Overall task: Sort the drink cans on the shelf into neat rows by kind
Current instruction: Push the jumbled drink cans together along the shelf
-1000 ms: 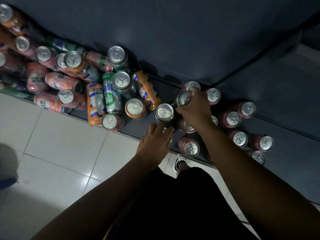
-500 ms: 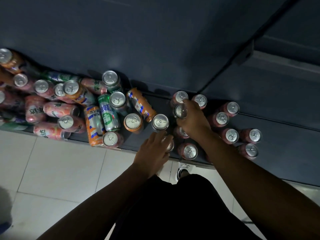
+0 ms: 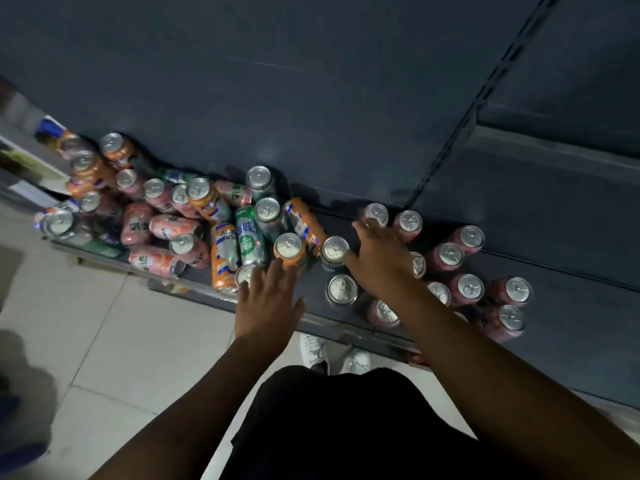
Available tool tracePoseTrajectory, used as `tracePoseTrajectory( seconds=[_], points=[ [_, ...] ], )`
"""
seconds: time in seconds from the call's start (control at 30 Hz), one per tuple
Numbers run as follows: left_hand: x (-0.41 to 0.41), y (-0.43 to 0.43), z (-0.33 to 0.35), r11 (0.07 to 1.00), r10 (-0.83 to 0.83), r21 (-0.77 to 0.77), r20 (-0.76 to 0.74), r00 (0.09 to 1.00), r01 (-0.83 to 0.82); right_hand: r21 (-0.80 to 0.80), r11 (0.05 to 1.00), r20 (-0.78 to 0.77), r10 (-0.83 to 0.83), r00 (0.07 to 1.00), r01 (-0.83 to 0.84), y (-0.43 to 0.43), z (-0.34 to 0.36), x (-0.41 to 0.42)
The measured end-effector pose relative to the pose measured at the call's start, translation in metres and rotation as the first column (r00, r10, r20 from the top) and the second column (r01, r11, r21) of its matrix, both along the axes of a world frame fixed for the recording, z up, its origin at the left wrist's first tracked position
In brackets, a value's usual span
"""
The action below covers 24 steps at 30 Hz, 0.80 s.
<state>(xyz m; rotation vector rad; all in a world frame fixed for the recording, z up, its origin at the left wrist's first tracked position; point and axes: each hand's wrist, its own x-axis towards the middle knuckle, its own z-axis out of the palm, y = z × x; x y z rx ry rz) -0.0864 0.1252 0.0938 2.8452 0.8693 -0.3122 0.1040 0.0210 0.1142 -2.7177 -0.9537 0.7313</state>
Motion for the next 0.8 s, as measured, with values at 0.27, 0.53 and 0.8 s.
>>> tracePoseTrajectory(
  seconds=[0.27, 0.53, 0.8],
  points=[
    [-0.031, -0.004, 0.019, 0.979, 0.194, 0.066, -0.042, 0.980, -0.191, 0.029, 0.995, -0.007, 0.099, 0.995, -0.099, 0.001, 0.007, -0.020],
    [-0.018, 0.036, 0.017, 0.968, 0.250, 0.048, -0.071, 0.966, -0.247, 0.019, 0.996, -0.031, 0.090, 0.995, -0.090, 0.033, 0.006, -0.014],
    [0.004, 0.123, -0.024, 0.986, 0.157, -0.030, -0.140, 0.978, -0.162, -0.054, 0.998, -0.039, 0.031, 0.999, -0.033, 0.101, -0.003, -0.002]
  ],
)
